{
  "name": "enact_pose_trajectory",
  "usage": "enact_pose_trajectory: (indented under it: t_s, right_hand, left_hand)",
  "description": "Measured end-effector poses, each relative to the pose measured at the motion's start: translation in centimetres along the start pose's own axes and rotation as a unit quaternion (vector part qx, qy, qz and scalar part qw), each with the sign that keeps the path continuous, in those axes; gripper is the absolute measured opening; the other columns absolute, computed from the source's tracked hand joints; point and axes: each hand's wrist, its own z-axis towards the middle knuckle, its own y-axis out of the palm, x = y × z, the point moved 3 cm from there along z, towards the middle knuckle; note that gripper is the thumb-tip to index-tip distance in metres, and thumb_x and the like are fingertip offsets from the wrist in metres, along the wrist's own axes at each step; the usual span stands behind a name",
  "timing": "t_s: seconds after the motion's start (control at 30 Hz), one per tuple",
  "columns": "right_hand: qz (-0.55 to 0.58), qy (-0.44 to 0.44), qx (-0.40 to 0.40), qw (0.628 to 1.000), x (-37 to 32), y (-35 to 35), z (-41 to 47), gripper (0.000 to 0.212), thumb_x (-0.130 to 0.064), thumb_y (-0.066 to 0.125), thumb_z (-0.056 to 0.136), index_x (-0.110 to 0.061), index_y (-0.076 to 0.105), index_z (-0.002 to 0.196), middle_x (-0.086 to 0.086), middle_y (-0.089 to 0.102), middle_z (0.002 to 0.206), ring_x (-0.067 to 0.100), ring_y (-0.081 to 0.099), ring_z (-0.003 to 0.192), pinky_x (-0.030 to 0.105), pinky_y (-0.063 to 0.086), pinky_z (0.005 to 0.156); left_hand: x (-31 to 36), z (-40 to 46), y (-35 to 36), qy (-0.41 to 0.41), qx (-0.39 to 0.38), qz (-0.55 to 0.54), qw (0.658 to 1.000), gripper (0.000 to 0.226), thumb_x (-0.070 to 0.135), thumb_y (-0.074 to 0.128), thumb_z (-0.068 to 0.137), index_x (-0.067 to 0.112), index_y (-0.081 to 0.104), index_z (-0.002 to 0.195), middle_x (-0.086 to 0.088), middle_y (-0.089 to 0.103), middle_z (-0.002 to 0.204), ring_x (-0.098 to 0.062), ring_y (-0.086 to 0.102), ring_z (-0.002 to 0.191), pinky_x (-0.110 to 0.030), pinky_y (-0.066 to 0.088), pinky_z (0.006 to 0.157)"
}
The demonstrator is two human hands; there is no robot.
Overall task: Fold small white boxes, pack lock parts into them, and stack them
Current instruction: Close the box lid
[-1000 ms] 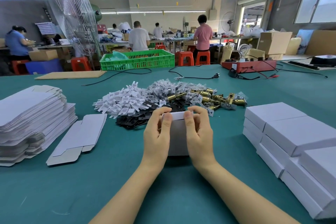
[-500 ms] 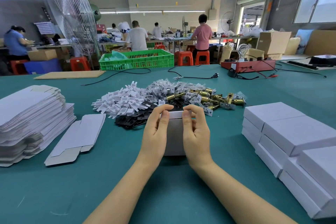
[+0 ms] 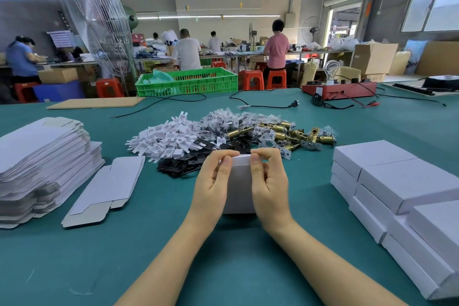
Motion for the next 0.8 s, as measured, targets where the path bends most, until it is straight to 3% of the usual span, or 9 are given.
enact_pose_trajectory:
  t_s: [0.17, 0.3, 0.43, 0.6, 0.8]
  right_hand:
    - [-0.003, -0.021, -0.015, 1.0, 0.2, -0.3, 0.1, 0.011, -0.024, 0.047, 0.095, -0.035, 0.049, 0.094, -0.011, 0.055, 0.08, 0.001, 0.05, 0.067, 0.011, 0.037, 0.065]
    - [-0.016, -0.039, -0.02, 0.999, 0.1, -0.4, 0.1, 0.016, -0.021, 0.047, 0.096, -0.036, 0.049, 0.1, -0.013, 0.061, 0.094, -0.001, 0.057, 0.078, 0.009, 0.04, 0.072]
    - [-0.022, -0.045, -0.023, 0.998, 0.3, -0.4, 0.1, 0.015, -0.019, 0.046, 0.096, -0.033, 0.05, 0.101, -0.013, 0.06, 0.096, -0.003, 0.055, 0.078, 0.008, 0.039, 0.073]
    - [-0.018, -0.039, -0.038, 0.998, 0.5, -0.1, -0.1, 0.015, -0.019, 0.046, 0.096, -0.032, 0.048, 0.102, -0.015, 0.056, 0.108, -0.003, 0.056, 0.091, 0.008, 0.04, 0.081]
    - [-0.002, -0.017, -0.068, 0.998, 0.8, -0.1, -0.1, 0.017, -0.027, 0.043, 0.096, -0.045, 0.042, 0.096, -0.018, 0.053, 0.121, 0.004, 0.058, 0.105, 0.011, 0.04, 0.086]
  left_hand:
    - [-0.4, 0.2, -0.2, 0.028, -0.015, 0.025, 0.999, 0.015, 0.027, 0.047, 0.095, 0.026, 0.061, 0.099, 0.0, 0.064, 0.097, -0.01, 0.059, 0.091, -0.02, 0.044, 0.084]
    - [-0.7, 0.1, -0.2, 0.036, -0.012, 0.024, 0.999, 0.013, 0.028, 0.047, 0.096, 0.031, 0.06, 0.096, 0.01, 0.064, 0.091, -0.002, 0.058, 0.086, -0.015, 0.042, 0.08]
    - [-1.1, 0.1, -0.2, 0.034, -0.016, 0.028, 0.999, 0.013, 0.029, 0.046, 0.096, 0.03, 0.059, 0.097, 0.022, 0.063, 0.091, 0.002, 0.057, 0.084, -0.013, 0.041, 0.078]
    - [-1.5, -0.1, -0.2, 0.04, -0.008, 0.041, 0.998, 0.013, 0.029, 0.048, 0.095, 0.033, 0.058, 0.102, 0.002, 0.061, 0.096, -0.011, 0.056, 0.088, -0.022, 0.042, 0.082]
    - [-1.7, -0.1, -0.2, 0.029, -0.009, 0.04, 0.999, 0.013, 0.032, 0.046, 0.095, 0.034, 0.057, 0.101, 0.0, 0.061, 0.096, -0.011, 0.056, 0.089, -0.022, 0.042, 0.082]
